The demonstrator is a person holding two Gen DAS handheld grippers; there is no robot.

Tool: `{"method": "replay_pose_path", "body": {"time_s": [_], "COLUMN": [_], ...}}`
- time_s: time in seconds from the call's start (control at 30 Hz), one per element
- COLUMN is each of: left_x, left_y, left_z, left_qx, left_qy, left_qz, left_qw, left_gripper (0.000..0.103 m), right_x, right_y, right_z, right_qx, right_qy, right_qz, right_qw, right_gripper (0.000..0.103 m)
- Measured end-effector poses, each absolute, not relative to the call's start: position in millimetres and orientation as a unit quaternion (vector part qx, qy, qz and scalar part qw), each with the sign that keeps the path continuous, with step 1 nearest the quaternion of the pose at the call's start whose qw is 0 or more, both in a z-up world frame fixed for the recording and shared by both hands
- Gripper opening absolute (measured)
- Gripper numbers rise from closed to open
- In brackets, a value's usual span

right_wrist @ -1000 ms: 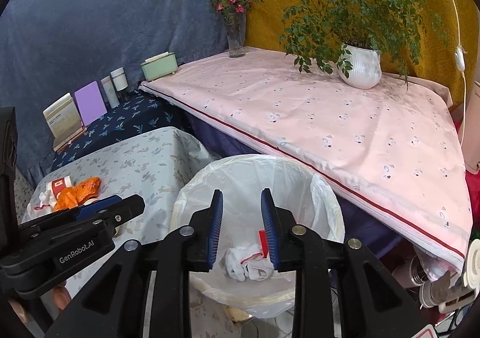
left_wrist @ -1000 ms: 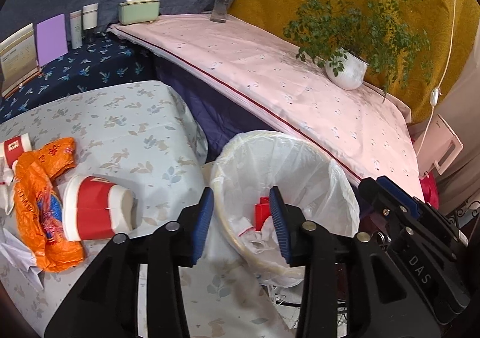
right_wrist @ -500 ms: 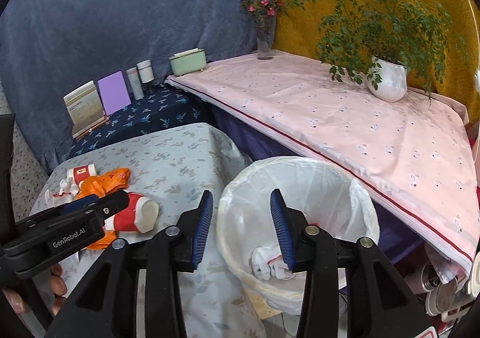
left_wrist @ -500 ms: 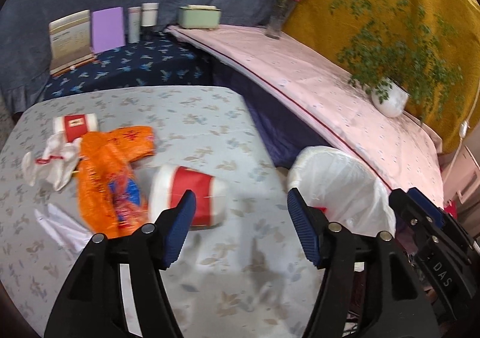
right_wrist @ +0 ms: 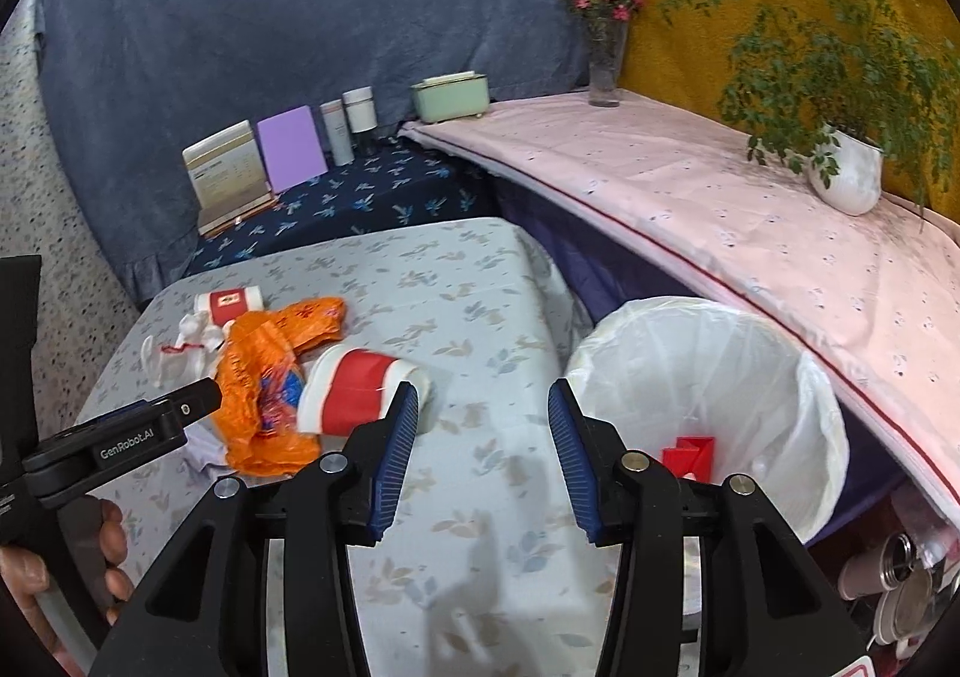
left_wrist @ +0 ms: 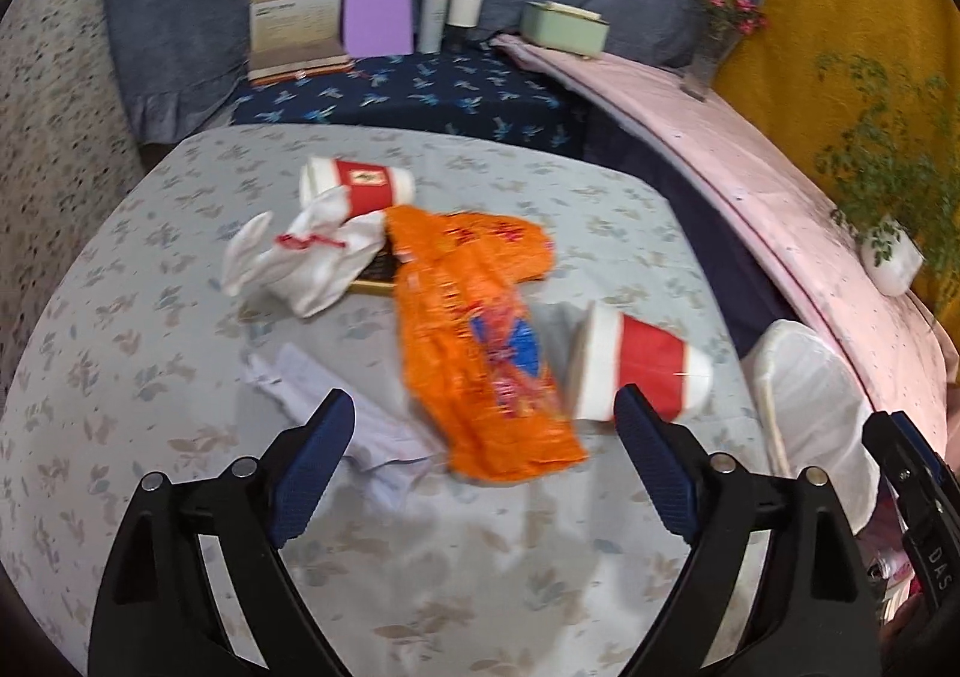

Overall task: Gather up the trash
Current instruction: 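Return both tools to the table and grasp the white paper with the left tool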

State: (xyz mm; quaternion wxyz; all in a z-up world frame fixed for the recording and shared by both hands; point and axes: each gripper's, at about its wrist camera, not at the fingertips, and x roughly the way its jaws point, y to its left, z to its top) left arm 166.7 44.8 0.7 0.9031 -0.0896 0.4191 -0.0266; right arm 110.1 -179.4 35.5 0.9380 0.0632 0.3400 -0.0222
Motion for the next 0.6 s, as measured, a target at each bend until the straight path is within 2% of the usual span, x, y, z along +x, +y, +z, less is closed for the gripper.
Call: {"method": "replay_pose_path", "body": {"time_s": [0.4, 0.47, 0.6], "left_x": [182.4, 185.3, 190.8], "left_y": [101.5, 107.2, 115.9], "left_z": [-37.1, -42.3, -53.2], "left_qx": [-0.132, -0.139, -0.152], "left_qy": [0.467, 0.473, 0.489], "left_qz": [0.022, 0.022, 0.016], "left_qw": [0.874, 0.87, 0.859], "left_gripper": [0.083, 0.079, 0.063], "right_x": [127.5, 131.6, 140.7], "right_y": [-113.2, -100.9, -78.1], "right_z": [9.1, 4.1, -5.8], "right_qx": [0.045, 0.04, 0.03], "right_qy": [0.372, 0.377, 0.387], "right_qz": [0.034, 0.043, 0.06], "right_qw": [0.927, 0.924, 0.92], "right_gripper": [0.048, 0.048, 0.048]}}
